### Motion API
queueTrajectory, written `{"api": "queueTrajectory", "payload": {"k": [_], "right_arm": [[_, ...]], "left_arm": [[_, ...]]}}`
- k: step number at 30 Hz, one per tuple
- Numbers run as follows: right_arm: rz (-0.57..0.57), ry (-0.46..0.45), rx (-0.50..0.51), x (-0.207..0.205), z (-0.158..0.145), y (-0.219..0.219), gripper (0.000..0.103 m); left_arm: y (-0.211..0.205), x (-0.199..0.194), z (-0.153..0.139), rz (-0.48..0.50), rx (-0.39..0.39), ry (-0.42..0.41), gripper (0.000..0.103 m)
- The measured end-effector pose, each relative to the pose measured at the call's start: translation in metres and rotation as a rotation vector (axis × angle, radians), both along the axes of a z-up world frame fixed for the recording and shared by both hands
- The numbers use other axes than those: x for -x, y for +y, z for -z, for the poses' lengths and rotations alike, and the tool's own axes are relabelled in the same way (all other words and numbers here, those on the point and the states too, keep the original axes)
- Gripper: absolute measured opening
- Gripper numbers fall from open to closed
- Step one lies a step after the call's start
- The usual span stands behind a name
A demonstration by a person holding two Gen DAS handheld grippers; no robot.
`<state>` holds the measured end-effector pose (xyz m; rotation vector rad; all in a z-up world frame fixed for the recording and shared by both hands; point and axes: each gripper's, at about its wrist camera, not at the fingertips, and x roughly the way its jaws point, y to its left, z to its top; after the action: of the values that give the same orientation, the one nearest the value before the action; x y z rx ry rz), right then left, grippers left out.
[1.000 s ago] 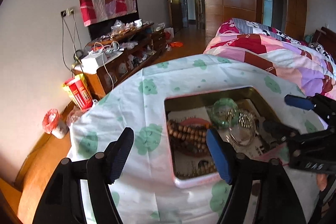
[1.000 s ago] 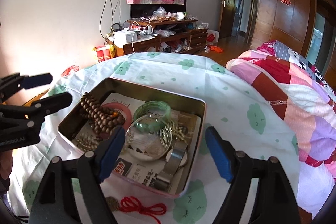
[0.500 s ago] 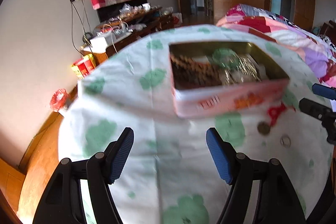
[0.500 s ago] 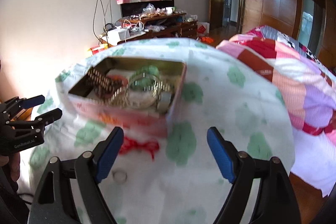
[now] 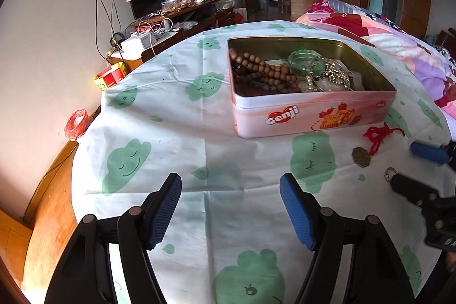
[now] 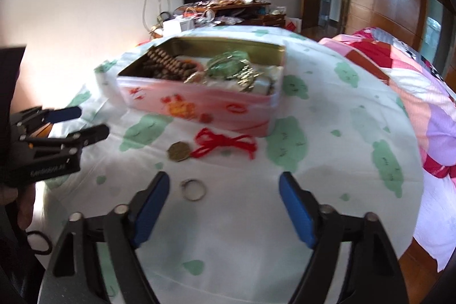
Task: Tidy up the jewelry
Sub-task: 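Grasp the small silver ring with the right gripper while the left grasps the red string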
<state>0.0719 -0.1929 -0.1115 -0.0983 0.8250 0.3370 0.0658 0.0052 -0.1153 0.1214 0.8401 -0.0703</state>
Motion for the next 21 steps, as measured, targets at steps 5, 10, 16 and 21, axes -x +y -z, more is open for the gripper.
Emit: {"api": "queueTrajectory", "payload": {"k": [5,10,16,21], "right_arm": [[-0.036,0.008,0.028,0.004,0.009,0.01,0.051],[-0.053,-0.008,0.047,0.006,0.008,0.008,0.023],[-0.036,-0.017,0.057,0.005,0.007,-0.001,0.022],[0.055,-0.027,0.055,0.001,0.002,-0.033,0.022]], "left_arm": [[-0.003,-0.001,0.0,0.013,0.019,0.007,0.072],[-0.015,-0.002,-0.005,0.052,0.013,0.001,0.072],[-0.038,-0.005,-0.014,0.113,0.003,-0.015,0.072],[-0.066,-0.012,-0.02,0.175,0.007,-0.027,0.072]]}}
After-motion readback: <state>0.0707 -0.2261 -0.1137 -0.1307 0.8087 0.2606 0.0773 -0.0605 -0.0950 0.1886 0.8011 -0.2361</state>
